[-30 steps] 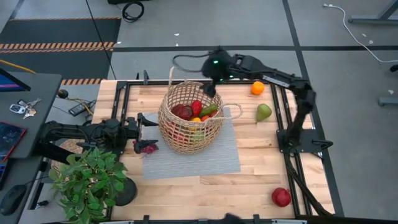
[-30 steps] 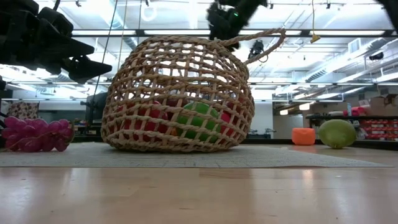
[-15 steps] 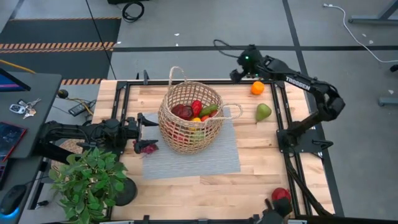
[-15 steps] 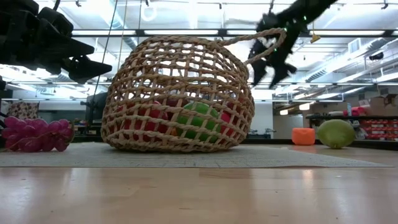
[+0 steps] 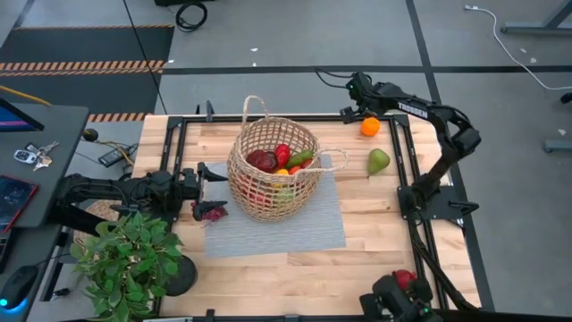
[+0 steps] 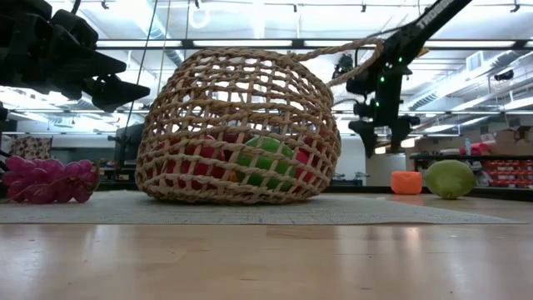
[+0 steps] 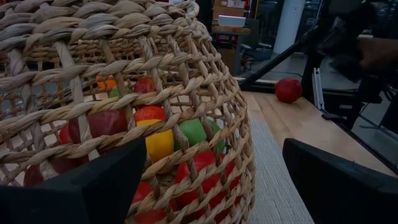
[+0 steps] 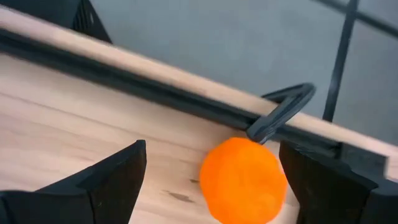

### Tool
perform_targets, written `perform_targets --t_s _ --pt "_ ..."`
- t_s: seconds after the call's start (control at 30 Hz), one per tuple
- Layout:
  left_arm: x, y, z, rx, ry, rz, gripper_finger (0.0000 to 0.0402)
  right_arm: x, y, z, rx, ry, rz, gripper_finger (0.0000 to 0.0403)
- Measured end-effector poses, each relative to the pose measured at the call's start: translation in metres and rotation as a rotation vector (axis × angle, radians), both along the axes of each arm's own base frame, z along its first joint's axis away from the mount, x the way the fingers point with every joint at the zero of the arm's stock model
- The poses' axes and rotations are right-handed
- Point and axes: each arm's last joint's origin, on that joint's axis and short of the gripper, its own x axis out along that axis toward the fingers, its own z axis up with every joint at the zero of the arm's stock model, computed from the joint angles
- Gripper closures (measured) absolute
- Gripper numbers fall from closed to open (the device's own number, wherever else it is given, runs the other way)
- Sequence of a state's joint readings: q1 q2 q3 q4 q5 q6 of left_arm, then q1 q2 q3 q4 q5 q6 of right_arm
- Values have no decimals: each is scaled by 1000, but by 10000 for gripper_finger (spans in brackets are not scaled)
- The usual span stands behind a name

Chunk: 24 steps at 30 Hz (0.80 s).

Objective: Build produce basket
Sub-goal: Put the orange into the brown basket

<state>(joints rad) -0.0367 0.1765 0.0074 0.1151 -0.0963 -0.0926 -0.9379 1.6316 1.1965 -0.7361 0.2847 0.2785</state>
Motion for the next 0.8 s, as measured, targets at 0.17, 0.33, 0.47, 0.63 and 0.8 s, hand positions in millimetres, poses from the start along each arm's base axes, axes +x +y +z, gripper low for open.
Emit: perform_targets --t_s 0.17,0.33,0.47,0.63,0.8 --pt "0 0 0 0 0 0 15 -11 -13 -16 62 36 -32 32" --pt "0 0 0 0 0 0 15 -18 -22 -32 115 64 -71 32" --pt "0 0 0 0 0 0 15 -21 -25 -41 149 78 -84 32" --pt "0 0 0 0 0 0 15 -27 -30 -48 192 67 -111 32" --pt "0 0 0 0 0 0 15 -29 -29 -48 208 66 -134 32"
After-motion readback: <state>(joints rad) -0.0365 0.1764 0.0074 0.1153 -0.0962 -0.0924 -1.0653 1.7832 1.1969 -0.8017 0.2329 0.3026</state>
